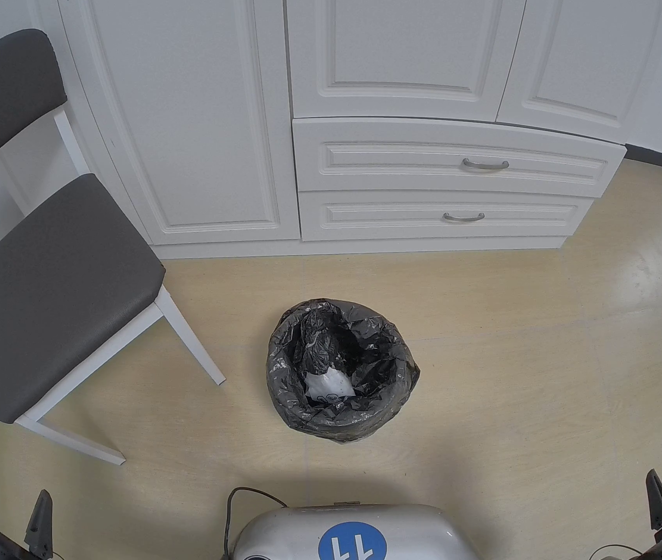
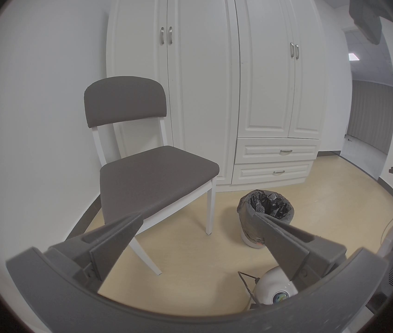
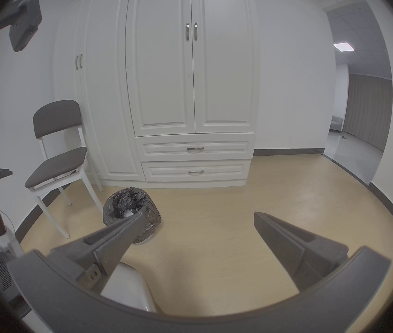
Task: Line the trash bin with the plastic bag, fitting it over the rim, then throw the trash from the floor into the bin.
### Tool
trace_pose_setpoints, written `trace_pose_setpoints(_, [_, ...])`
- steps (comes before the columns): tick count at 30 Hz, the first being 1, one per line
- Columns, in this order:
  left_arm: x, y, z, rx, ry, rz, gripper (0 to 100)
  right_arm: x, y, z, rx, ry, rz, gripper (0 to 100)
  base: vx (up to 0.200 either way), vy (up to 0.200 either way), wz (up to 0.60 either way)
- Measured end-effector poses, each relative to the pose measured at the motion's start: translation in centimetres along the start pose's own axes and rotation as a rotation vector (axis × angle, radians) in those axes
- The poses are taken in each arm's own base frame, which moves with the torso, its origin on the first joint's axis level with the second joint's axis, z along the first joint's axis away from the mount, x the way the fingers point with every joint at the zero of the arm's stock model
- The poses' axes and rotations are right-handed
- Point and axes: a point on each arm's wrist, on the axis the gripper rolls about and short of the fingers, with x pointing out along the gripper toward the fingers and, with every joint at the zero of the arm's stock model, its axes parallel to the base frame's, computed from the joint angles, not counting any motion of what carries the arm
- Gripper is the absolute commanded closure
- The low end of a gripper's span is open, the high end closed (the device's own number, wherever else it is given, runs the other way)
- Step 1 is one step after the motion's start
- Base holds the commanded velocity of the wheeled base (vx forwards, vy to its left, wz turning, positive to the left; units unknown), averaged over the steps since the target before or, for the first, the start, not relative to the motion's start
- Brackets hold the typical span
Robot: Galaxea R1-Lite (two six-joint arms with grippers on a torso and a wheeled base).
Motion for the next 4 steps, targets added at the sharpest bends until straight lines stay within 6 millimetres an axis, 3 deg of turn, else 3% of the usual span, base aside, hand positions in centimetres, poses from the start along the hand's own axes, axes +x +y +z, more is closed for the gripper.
trace_pose_setpoints(4, [0.00,0.00,0.00,0.001,0.000,0.000,0,0.00,0.00,0.00,0.000,0.000,-0.002,0,0.000,0.000,0.00])
